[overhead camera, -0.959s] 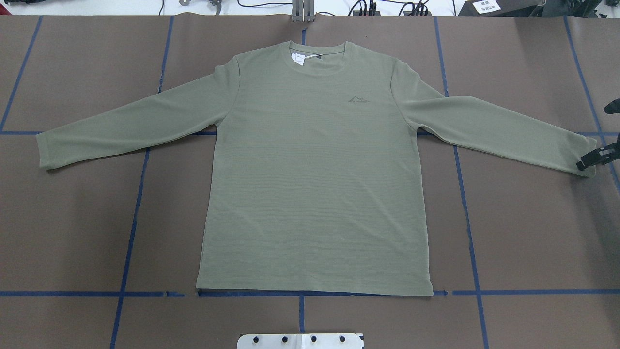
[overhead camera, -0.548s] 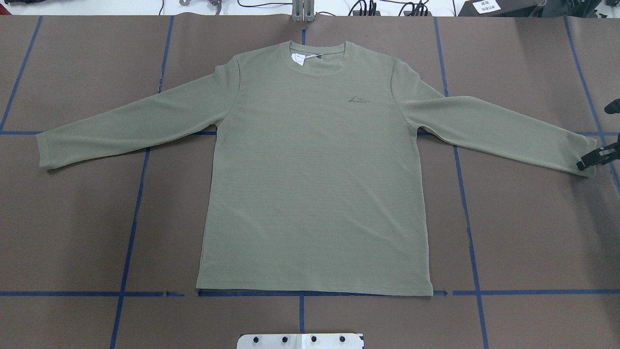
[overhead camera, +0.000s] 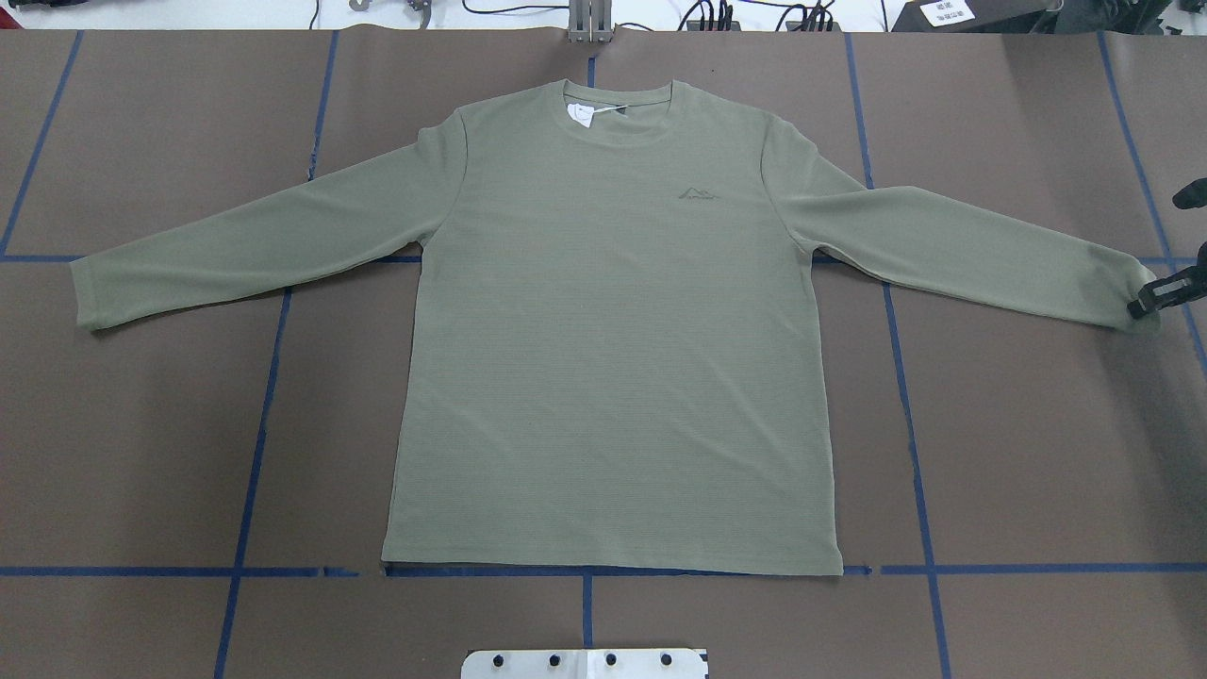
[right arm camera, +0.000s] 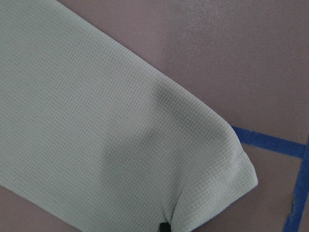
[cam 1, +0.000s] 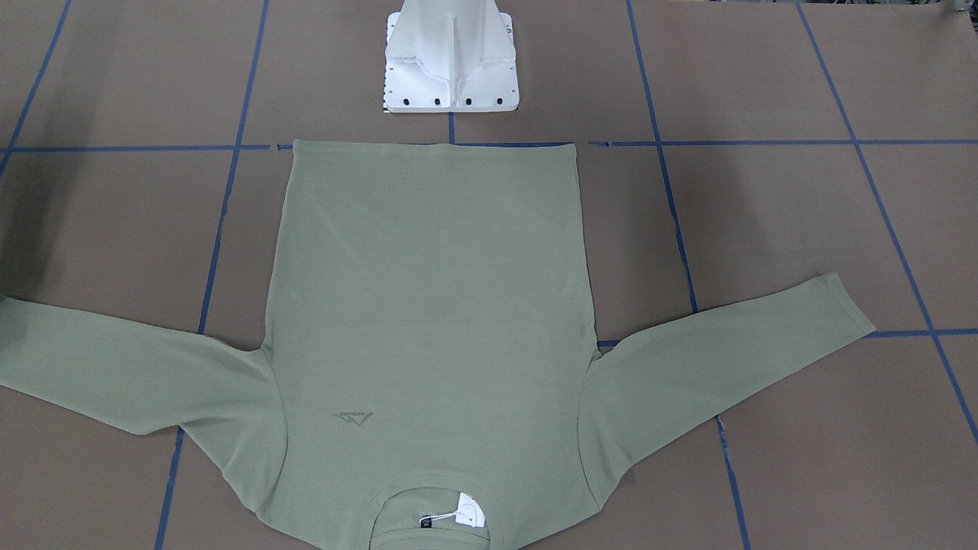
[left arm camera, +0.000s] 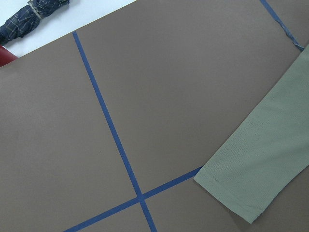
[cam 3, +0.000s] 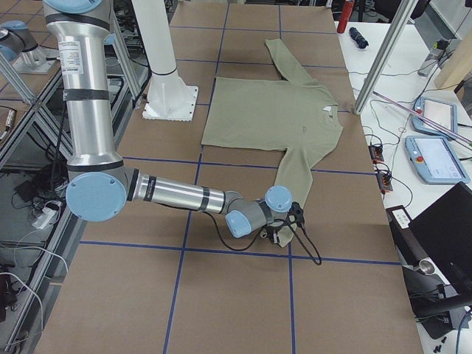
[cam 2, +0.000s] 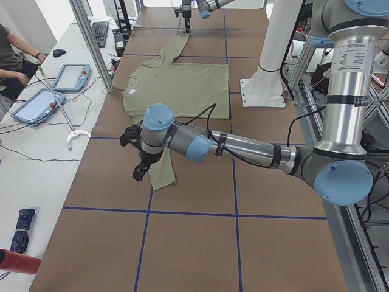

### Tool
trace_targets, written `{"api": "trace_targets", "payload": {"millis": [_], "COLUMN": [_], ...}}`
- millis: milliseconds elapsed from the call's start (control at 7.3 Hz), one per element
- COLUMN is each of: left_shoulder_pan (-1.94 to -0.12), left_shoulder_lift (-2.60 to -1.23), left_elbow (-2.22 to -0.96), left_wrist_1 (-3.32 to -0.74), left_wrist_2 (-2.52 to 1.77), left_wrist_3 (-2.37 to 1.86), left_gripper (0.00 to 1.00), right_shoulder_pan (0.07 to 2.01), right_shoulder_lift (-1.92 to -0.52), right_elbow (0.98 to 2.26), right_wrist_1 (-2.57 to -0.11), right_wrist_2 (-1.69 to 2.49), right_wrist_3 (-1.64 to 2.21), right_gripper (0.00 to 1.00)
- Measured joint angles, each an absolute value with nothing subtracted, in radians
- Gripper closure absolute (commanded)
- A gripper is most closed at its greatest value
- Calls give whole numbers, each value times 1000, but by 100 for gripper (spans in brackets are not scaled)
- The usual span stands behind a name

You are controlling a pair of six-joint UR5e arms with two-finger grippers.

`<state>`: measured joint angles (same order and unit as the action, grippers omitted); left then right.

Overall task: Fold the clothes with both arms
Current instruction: 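Close the right gripper on the sleeve cuff and lift it, then carry the sleeve cuff with the right gripper across the shirt body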

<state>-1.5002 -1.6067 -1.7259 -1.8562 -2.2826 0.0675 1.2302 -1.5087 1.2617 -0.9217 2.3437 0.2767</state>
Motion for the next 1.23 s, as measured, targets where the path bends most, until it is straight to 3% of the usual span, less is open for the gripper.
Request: {"api": "trace_targets", "payload": {"millis": [685, 1232], "left_shoulder_pan": [-1500, -1500], "left_shoulder_lift": [-1600, -1600], "left_elbow": [-1728, -1726], "left_wrist_1": [-1857, -1857], "left_wrist_2": [-2283, -2283], "left_wrist_3": [68, 69], "left_gripper": [0, 0], "right_shoulder_pan": [1271, 1090], "right_shoulder_lift": [-1455, -1174], "right_elbow": [1379, 1449], "right_wrist_1": [-941, -965], "right_wrist_2": [2468, 2460], "right_wrist_3": [323, 659], "right_gripper": [100, 100]}}
